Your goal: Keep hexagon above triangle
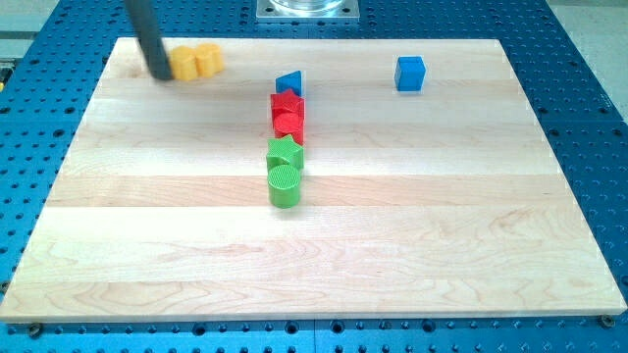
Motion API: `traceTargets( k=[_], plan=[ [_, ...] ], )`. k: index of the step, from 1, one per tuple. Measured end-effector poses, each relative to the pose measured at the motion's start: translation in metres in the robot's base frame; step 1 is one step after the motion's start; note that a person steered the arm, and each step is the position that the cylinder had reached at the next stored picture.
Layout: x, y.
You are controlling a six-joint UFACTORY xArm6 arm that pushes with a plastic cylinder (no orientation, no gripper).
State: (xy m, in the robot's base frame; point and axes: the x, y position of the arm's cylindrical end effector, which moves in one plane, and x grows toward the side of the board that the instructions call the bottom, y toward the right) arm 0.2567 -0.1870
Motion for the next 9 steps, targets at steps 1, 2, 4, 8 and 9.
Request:
traceTargets(
  k=[1, 2, 4, 8, 9],
  plan=[
    [-0.004, 0.076],
    [-0.004, 0.059],
    [-0.038, 0.065],
    [-0.014, 0.129],
    [-0.008, 0.135]
  ],
)
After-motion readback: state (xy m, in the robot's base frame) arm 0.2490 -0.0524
